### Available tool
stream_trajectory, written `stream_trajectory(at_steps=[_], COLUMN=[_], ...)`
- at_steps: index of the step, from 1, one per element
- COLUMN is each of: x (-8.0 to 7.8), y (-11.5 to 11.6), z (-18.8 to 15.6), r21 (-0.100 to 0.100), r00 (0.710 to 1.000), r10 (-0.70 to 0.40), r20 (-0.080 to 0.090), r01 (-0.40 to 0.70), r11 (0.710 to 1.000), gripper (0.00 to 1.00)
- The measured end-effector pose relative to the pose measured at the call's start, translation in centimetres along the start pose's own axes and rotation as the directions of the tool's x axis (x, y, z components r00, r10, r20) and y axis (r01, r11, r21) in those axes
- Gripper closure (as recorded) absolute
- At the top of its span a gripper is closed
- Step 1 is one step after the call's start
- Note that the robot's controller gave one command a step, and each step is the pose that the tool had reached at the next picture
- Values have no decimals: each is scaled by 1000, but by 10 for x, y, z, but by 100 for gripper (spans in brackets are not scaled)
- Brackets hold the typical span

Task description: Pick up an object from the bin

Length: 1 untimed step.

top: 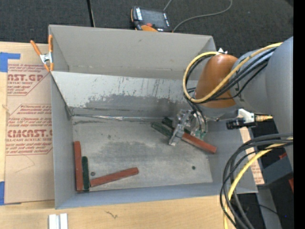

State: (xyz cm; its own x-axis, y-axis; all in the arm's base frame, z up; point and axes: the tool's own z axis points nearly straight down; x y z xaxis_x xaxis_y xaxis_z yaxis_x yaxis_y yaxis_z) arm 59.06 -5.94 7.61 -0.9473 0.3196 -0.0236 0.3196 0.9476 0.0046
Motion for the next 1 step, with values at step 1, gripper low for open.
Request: stream_trajectory(at_steps=[1], x=[0], y=[0], z=[0], r21=[0], r00=[1000], r10=[0], r20=[1], r01=[0], r11=[1000], gripper=[100])
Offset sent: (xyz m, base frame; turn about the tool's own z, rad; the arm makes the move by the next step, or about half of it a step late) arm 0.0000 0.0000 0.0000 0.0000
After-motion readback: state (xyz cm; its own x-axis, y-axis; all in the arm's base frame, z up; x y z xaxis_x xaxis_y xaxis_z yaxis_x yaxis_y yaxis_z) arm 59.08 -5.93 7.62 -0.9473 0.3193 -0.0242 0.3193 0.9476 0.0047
